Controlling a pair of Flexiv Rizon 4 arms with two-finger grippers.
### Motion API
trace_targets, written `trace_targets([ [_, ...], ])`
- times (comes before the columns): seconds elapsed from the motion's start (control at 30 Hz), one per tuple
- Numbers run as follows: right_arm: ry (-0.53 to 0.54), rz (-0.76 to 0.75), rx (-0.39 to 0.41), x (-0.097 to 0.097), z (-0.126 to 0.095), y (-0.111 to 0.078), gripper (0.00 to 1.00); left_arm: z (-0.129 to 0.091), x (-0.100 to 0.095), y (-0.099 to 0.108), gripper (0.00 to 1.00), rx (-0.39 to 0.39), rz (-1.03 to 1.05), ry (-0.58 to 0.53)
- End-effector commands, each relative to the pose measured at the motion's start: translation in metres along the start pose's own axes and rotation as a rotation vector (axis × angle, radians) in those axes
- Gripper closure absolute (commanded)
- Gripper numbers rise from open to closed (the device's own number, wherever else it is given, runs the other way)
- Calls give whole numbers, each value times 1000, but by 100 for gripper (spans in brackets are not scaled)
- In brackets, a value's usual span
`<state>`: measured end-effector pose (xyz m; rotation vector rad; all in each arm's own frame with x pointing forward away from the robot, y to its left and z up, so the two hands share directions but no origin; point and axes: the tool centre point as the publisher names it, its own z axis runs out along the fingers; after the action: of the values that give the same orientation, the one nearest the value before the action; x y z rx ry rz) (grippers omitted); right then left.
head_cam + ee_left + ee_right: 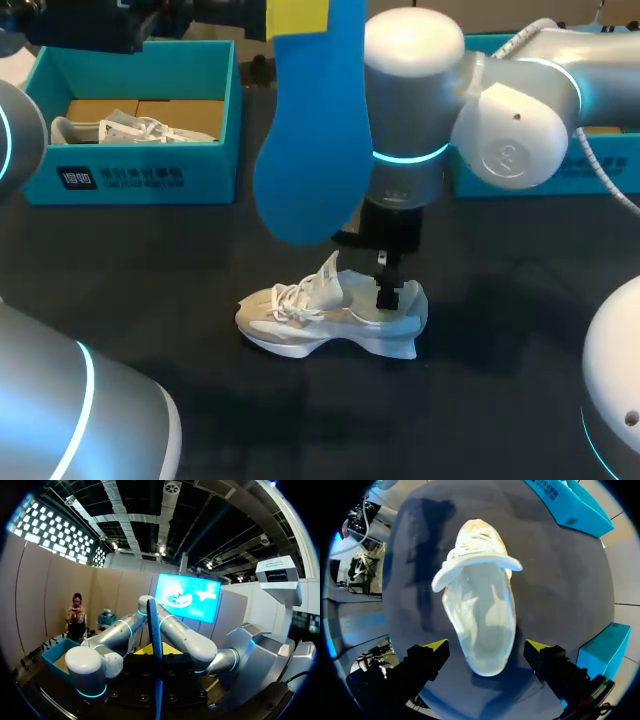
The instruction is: Take the shoe out of the shoebox, open the shoe tongue, remove and reinsert the insole, then place the shoe into the shoebox
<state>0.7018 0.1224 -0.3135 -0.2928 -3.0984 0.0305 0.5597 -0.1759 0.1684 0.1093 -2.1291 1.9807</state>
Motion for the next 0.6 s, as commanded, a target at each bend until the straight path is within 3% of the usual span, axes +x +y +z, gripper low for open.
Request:
trace_targets([
  [0.03, 9, -11, 6, -13, 3, 7, 0, 2, -1, -2, 100, -4, 0, 0],
  [0.6, 42, -19, -20, -27, 39, 24, 0, 2, -1, -2, 100, -4, 0, 0],
])
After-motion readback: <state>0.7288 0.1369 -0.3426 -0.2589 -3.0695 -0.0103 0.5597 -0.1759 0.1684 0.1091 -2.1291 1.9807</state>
